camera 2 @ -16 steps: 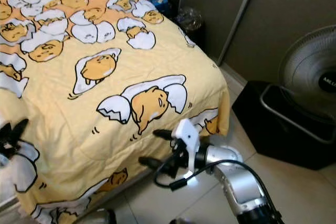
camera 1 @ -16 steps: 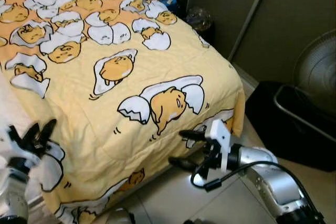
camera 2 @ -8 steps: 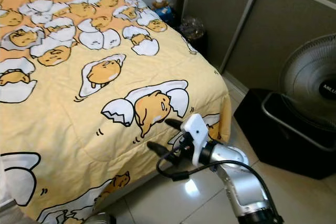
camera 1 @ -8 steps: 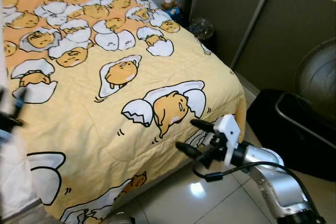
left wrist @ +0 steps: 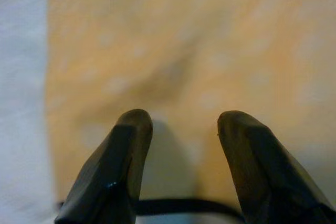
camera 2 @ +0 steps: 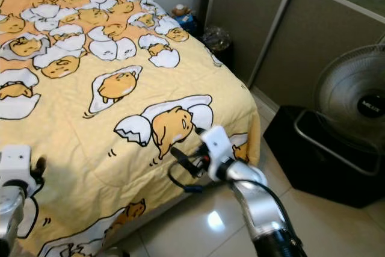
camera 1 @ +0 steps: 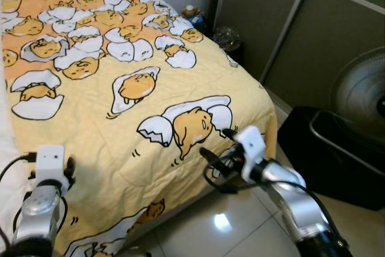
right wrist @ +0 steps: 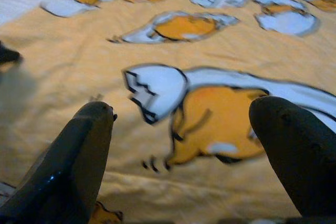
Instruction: Clean up the room
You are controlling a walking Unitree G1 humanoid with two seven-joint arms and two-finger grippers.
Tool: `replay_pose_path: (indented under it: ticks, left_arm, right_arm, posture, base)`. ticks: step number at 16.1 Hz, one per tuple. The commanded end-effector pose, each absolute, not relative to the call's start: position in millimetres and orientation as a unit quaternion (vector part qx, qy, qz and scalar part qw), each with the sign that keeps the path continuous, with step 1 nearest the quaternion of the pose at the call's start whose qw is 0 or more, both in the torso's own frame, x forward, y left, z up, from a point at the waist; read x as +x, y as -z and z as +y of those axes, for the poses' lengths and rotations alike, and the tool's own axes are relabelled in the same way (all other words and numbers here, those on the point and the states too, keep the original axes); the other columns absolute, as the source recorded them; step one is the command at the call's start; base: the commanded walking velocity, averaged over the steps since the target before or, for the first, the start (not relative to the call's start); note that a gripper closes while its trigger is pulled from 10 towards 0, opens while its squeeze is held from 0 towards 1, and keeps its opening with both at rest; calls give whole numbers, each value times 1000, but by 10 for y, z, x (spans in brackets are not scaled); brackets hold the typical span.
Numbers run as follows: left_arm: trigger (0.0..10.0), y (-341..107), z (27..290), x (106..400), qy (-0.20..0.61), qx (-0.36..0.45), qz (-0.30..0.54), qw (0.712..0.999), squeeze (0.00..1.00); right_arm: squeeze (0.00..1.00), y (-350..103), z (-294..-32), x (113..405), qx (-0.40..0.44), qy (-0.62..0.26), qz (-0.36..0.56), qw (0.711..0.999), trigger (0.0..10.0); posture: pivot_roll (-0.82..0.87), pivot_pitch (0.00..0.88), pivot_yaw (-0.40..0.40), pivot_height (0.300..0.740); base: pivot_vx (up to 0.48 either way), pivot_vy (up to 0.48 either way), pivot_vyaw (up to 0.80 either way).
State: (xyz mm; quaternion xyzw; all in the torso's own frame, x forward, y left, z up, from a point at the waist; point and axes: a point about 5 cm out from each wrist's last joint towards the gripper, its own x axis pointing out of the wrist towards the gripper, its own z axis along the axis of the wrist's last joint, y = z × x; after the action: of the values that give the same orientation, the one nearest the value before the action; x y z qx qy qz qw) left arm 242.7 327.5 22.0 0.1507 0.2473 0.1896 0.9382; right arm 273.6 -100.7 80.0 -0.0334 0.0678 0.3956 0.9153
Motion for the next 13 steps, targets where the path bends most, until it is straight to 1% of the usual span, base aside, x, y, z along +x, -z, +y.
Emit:
replay_pose_path:
  ticks: [1, 2, 3, 4, 5, 6, 7, 8, 9, 10, 11, 12, 13]
  left_arm:
    - [10000, -164, 3313, 2397, -209, 169, 275, 923, 0]
    - [10000, -144, 3325, 2387, -215, 168, 282, 920, 0]
    - [10000, -69, 3342, 2333, -224, 161, 308, 911, 0]
    - [10000, -51, 3350, 2315, -226, 151, 314, 910, 0]
    - [10000, -123, 3371, 2370, -234, 85, 274, 929, 0]
    - [10000, -166, 3370, 2407, -231, 62, 253, 937, 0]
    - [10000, -277, 3368, 2466, -214, 47, 205, 954, 0]
    - [10000, -384, 3347, 2499, -194, 65, 169, 964, 0]
    - [10000, -485, 3236, 2544, -157, 80, 130, 976, 0]
    - [10000, -590, 3017, 2577, -106, 98, 90, 985, 0]
    - [10000, -679, 2746, 2585, -58, 97, 59, 992, 0]
    - [10000, -743, 2548, 2580, -38, 76, 38, 996, 0]
    - [10000, -789, 2358, 2575, -22, 54, 18, 998, 0]
  right_arm:
    - [0, -802, -945, 2742, -37, -418, 74, 905, 10000]
    - [0, -807, -910, 2742, -41, -428, 74, 900, 10000]
    - [0, -792, -858, 2722, -57, -456, 78, 885, 10000]
    - [0, -792, -858, 2715, -55, -460, 79, 883, 10000]
    - [0, -784, -924, 2716, -54, -448, 77, 889, 10000]
    - [0, -779, -950, 2721, -54, -441, 76, 893, 10000]
    - [0, -778, -1018, 2741, -51, -415, 72, 906, 10000]
    - [0, -789, -1092, 2765, -46, -381, 64, 921, 10000]
    - [0, -800, -1165, 2789, -37, -343, 58, 937, 10000]
    - [0, -810, -1225, 2794, -25, -308, 52, 950, 10000]
    - [0, -814, -1258, 2770, -21, -285, 44, 957, 10000]
    - [0, -799, -1277, 2747, -17, -266, 46, 963, 10000]
    - [0, -759, -1286, 2713, -13, -253, 52, 966, 10000]
  posture:
    - [-33, 48, -50, 740]
    - [-38, 53, -49, 740]
    - [-41, 60, -44, 740]
    - [-38, 64, -42, 740]
    - [-32, 57, -34, 740]
    - [-32, 57, -34, 740]
    - [-17, 46, -29, 740]
    - [-10, 39, -27, 740]
    - [2, 30, -27, 740]
    - [15, 21, -24, 740]
    - [17, 13, -22, 740]
    - [16, 11, -21, 740]
    - [13, 8, -15, 740]
  base:
    - [0, 0, 0]
    - [0, 0, 0]
    - [0, 0, 0]
    - [0, 0, 0]
    - [0, 0, 0]
    - [0, 0, 0]
    - [0, 0, 0]
    - [0, 0, 0]
    - [0, 0, 0]
    - [0, 0, 0]
    - [0, 0, 0]
    - [0, 0, 0]
    - [0, -480, 800]
